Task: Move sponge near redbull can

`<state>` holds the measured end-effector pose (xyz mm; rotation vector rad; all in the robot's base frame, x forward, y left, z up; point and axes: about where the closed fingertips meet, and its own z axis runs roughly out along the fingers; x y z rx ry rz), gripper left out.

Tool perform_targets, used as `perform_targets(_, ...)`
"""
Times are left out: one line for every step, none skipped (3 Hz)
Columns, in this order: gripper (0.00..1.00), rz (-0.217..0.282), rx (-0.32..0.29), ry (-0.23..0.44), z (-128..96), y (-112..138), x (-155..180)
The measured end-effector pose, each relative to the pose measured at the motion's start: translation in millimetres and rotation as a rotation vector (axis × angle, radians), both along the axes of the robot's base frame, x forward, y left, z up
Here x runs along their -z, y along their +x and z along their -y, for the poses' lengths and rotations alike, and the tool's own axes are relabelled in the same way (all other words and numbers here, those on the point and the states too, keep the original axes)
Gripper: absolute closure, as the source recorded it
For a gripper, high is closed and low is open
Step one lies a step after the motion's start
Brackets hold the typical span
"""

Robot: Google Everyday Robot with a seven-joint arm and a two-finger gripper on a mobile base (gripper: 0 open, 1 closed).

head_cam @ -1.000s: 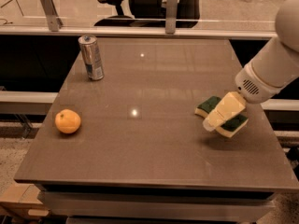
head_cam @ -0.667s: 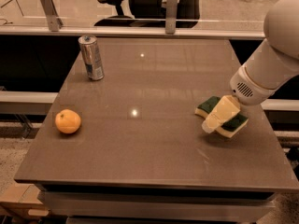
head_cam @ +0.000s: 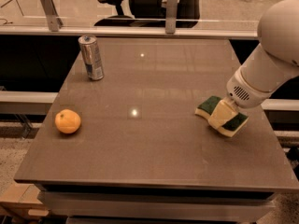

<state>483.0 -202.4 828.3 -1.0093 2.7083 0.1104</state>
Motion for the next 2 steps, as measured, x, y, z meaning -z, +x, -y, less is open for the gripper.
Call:
perform_targets(0.75, 0.006, -0.002, -0.005, 1.2, -0.3, -1.6)
perform_targets(0.97, 0.036, -0.022, -0.006, 1.7, -0.7, -16.9)
